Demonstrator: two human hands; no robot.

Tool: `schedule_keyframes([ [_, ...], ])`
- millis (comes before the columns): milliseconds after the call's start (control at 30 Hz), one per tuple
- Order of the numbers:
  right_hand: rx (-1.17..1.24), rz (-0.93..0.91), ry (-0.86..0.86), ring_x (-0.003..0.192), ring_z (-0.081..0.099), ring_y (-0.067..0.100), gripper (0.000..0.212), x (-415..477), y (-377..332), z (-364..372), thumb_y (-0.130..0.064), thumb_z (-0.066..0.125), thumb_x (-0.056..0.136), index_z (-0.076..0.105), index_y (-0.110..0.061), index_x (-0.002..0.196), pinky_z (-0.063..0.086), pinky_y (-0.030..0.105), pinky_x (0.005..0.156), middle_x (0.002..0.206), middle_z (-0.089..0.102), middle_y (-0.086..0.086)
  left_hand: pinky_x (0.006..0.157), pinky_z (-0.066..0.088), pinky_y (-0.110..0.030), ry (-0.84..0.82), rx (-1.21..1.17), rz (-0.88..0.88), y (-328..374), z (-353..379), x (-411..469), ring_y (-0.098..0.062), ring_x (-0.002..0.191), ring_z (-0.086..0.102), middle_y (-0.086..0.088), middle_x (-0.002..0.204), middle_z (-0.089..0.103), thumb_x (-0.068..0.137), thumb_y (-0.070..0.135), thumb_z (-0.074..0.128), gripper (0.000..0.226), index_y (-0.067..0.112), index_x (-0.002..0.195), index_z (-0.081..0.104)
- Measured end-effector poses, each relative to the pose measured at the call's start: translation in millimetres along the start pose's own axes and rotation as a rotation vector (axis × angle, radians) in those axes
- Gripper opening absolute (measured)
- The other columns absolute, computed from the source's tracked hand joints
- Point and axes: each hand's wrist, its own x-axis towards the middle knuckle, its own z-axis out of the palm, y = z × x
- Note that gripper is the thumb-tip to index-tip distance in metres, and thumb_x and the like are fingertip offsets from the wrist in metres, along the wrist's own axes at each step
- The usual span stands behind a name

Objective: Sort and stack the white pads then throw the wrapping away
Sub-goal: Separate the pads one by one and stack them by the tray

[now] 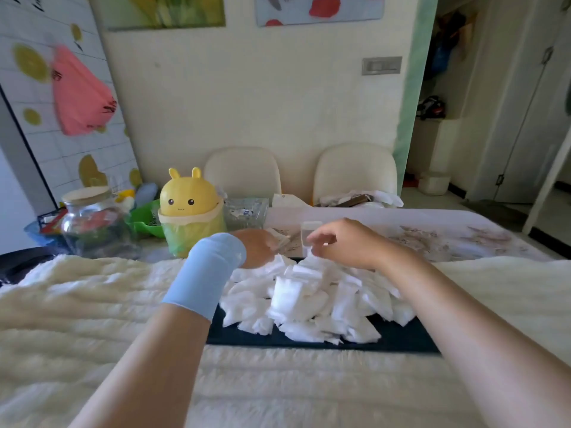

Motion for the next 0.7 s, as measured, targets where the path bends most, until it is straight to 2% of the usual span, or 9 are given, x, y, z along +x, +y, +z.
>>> schedule_keyframes([
  [100, -0.077, 0.046, -0.152, 0.106, 0.064, 0.008, 0.041, 2.3, 4.7, 9.4, -0.048, 0.075, 0.081, 0.071, -0.027, 0.115, 0.049, 0.027, 0.092, 0.119, 0.069, -0.014, 0.087, 0.040, -0.023, 0.139, -0.261, 0.110, 19.5, -1.9, 13.6, -0.020, 0.112, 0.055, 0.001, 0.121, 0.059, 0.102, 0.016, 0.041, 0.028, 0.022, 0.118, 0.063],
  [133, -0.074, 0.045, -0.178, 0.102, 0.066, 0.011, 0.038, 4.6, 6.8, 14.3, -0.046, 0.075, 0.081, 0.074, -0.024, 0.112, 0.052, 0.029, 0.093, 0.114, 0.071, -0.010, 0.083, 0.041, -0.021, 0.166, -0.322, 0.136, 23.1, 1.5, 20.8, -0.018, 0.107, 0.058, 0.004, 0.117, 0.060, 0.100, 0.016, 0.042, 0.027, 0.029, 0.108, 0.064],
  [200, -0.029, 0.034, -0.153, 0.088, 0.066, 0.007, 0.024, 9.4, 13.2, 20.2, -0.037, 0.070, 0.087, 0.077, -0.026, 0.108, 0.053, 0.024, 0.081, 0.093, 0.072, -0.013, 0.086, 0.044, -0.022, 0.165, -0.385, 0.156, 24.6, 11.2, 37.8, -0.018, 0.106, 0.061, 0.004, 0.117, 0.065, 0.097, 0.015, 0.046, 0.027, 0.036, 0.095, 0.062],
  [267, 0.011, 0.028, -0.090, 0.088, 0.066, 0.005, 0.021, 12.6, 19.7, 19.4, -0.025, 0.062, 0.092, 0.076, -0.028, 0.106, 0.051, 0.022, 0.078, 0.089, 0.069, -0.020, 0.095, 0.044, -0.025, 0.128, -0.436, 0.104, 23.0, 20.0, 47.5, -0.019, 0.112, 0.060, 0.004, 0.118, 0.064, 0.096, 0.014, 0.048, 0.026, 0.034, 0.098, 0.064],
  [333, 0.082, 0.028, -0.021, 0.087, 0.068, 0.006, 0.020, 15.5, 26.1, 15.1, -0.020, 0.058, 0.093, 0.075, -0.031, 0.096, 0.054, 0.025, 0.078, 0.088, 0.071, -0.018, 0.103, 0.041, -0.026, 0.108, -0.597, 0.026, 23.6, 21.9, 50.5, -0.020, 0.122, 0.055, 0.000, 0.131, 0.060, 0.099, 0.011, 0.045, 0.029, 0.022, 0.117, 0.064],
  [400, 0.250, 0.035, 0.094, 0.076, 0.069, 0.008, 0.020, 18.7, 32.2, 9.8, -0.020, 0.058, 0.095, 0.072, -0.031, 0.086, 0.055, 0.030, 0.073, 0.082, 0.074, -0.010, 0.100, 0.046, -0.027, 0.123, -0.849, 0.038, 26.0, 20.6, 51.1, -0.022, 0.114, 0.057, -0.009, 0.134, 0.060, 0.104, 0.017, 0.042, 0.031, 0.009, 0.128, 0.061],
  [533, 0.552, 0.062, 0.192, 0.062, 0.067, 0.005, 0.019, 19.8, 37.4, 3.7, -0.017, 0.059, 0.099, 0.074, -0.028, 0.099, 0.049, 0.021, 0.059, 0.078, 0.076, -0.009, 0.088, 0.058, -0.036, 0.117, -1.004, 0.213, 26.0, 24.7, 55.1, -0.019, 0.095, 0.072, -0.004, 0.104, 0.075, 0.096, 0.044, 0.056, 0.033, 0.017, 0.107, 0.072],
  [633, 0.710, 0.104, 0.166, 0.054, 0.061, 0.003, 0.021, 20.9, 36.7, 6.4, -0.010, 0.059, 0.098, 0.074, -0.024, 0.103, 0.046, 0.024, 0.052, 0.070, 0.071, -0.009, 0.074, 0.060, -0.027, 0.203, -1.029, 0.220, 30.1, 28.3, 60.8, -0.016, 0.079, 0.069, -0.005, 0.089, 0.073, 0.089, 0.021, 0.071, 0.009, 0.014, 0.095, 0.070],
  [700, 0.788, 0.131, 0.150, 0.057, 0.065, 0.007, 0.023, 20.9, 35.7, 7.5, -0.007, 0.058, 0.098, 0.074, -0.024, 0.100, 0.045, 0.027, 0.054, 0.072, 0.073, -0.007, 0.062, 0.058, -0.022, 0.275, -1.079, 0.189, 28.2, 29.8, 64.9, -0.014, 0.072, 0.065, -0.006, 0.084, 0.070, 0.086, 0.011, 0.073, 0.006, 0.011, 0.091, 0.070],
])
